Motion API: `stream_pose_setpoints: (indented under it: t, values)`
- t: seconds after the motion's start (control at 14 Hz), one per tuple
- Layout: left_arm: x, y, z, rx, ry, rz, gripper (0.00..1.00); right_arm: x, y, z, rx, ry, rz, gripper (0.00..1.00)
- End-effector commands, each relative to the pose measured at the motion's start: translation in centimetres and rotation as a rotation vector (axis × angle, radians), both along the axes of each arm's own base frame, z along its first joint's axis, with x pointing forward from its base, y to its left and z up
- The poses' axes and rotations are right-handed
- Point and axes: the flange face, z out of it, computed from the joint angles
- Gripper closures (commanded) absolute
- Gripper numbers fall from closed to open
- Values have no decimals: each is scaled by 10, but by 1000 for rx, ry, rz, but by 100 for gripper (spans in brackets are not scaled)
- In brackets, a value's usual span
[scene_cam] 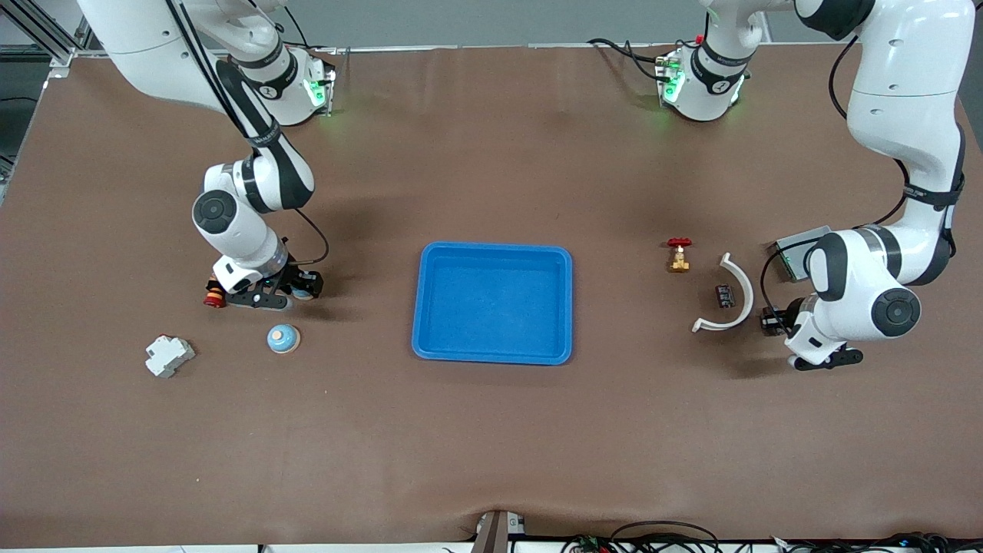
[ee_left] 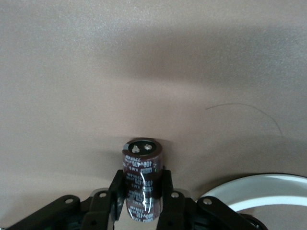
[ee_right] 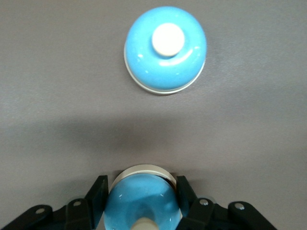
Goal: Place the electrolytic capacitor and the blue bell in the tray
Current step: 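Lift and carry the bell and capacitor toward the blue tray with both grippers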
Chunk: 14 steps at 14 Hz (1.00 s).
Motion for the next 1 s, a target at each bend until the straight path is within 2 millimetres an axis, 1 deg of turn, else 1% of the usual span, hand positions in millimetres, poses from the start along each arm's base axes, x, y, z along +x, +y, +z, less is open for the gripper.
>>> stream_pose_setpoints:
  t: [0.0,0.14,0.29,0.43,0.5,0.64,0.71,0.79,0.86,0.93]
  values:
    - [0,1,6,-4,-19,20,100,-3,23,10,-7,31,-5,100]
    - [2,0,14,-4,-24,19,100,1,51,27,-15,65,-38,100]
    - [11,-3,36,-2,-55,11,100,6,82,46,-30,97,-76,100]
    - [19,-7,63,-5,-40,7,100,9,118,64,-48,121,-113,100]
    - [26,-10,77,-7,-28,4,100,12,127,70,-54,128,-128,100]
    - [36,-29,105,1,-5,39,100,17,150,88,-56,126,-147,100]
    - [40,-45,124,11,-2,63,100,18,161,95,-56,122,-177,100]
    - [43,-64,138,19,0,92,100,16,175,100,-52,113,-195,100]
    - [46,-76,153,29,4,132,100,13,191,106,-45,99,-214,100]
    - [48,-90,163,38,8,163,100,13,203,108,-40,90,-243,100]
